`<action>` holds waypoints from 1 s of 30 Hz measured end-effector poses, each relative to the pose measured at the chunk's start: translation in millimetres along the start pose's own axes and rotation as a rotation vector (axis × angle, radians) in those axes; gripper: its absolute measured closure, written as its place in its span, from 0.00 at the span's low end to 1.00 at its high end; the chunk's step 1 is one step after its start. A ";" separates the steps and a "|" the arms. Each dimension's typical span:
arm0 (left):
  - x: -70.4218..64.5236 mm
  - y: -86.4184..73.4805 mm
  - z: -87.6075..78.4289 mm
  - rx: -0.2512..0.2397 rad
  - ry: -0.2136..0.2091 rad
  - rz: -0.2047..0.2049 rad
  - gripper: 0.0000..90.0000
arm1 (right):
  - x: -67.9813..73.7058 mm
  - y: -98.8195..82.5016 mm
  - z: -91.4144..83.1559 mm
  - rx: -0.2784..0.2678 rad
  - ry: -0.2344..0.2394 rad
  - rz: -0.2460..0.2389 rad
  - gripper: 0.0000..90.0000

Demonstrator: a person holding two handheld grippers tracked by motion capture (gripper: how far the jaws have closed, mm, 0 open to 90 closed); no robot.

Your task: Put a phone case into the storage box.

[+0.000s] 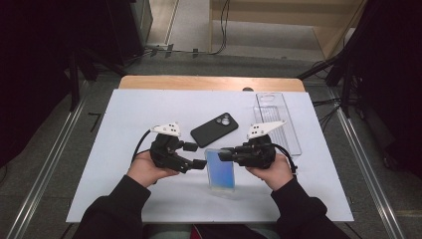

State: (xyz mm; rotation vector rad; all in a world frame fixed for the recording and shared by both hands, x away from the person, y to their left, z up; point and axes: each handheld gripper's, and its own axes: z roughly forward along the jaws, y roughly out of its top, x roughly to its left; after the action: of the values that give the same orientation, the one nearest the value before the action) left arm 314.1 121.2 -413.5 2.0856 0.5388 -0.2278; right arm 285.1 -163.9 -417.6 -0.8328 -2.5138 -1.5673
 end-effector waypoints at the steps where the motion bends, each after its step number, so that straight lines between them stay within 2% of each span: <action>1: 0.0 0.5 0.2 0.001 -0.009 0.002 0.25 | -0.1 -0.1 0.6 0.001 0.007 -0.006 0.85; 6: -2.0 2.5 3.8 0.032 -0.033 0.033 0.28 | 0.3 0.1 3.4 0.007 0.039 -0.021 0.85; 9: -1.4 4.5 5.9 0.049 -0.061 0.026 0.32 | 1.2 1.2 4.8 0.013 0.047 -0.024 0.85; 14: 0.7 5.4 5.8 0.042 -0.096 0.027 0.43 | 2.6 2.6 5.3 -0.001 0.080 -0.042 0.85; 15: 0.9 5.7 5.3 0.045 -0.103 0.030 0.49 | 3.1 2.8 4.7 -0.002 0.088 -0.043 0.85; 19: -0.5 7.4 3.9 0.037 -0.135 0.049 0.64 | 5.6 4.2 3.2 -0.012 0.124 -0.060 0.85; 21: -2.5 6.8 5.4 0.057 -0.142 0.067 0.72 | 6.9 5.4 3.4 -0.015 0.144 -0.067 0.85; 22: -3.0 6.2 5.8 0.060 -0.164 0.077 0.78 | 7.7 5.9 3.9 -0.016 0.151 -0.065 0.85; 23: -3.8 5.7 5.4 0.060 -0.175 0.091 0.89 | 8.2 6.4 4.5 -0.010 0.150 -0.065 0.85; 25: -1.8 6.4 5.2 0.080 -0.212 0.081 0.90 | 7.5 6.3 5.3 -0.007 0.160 -0.063 0.85; 27: -1.9 5.7 5.5 0.086 -0.214 0.097 0.90 | 6.7 6.0 6.4 0.003 0.173 -0.052 0.85; 30: -1.4 5.9 5.8 0.092 -0.211 0.094 0.90 | 6.4 5.4 7.4 0.018 0.177 -0.050 0.85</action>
State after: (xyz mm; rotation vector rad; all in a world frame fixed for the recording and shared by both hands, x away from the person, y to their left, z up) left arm 315.9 113.1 -411.7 2.1383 0.3071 -0.4195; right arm 283.8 -153.1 -414.7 -0.6033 -2.4372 -1.5547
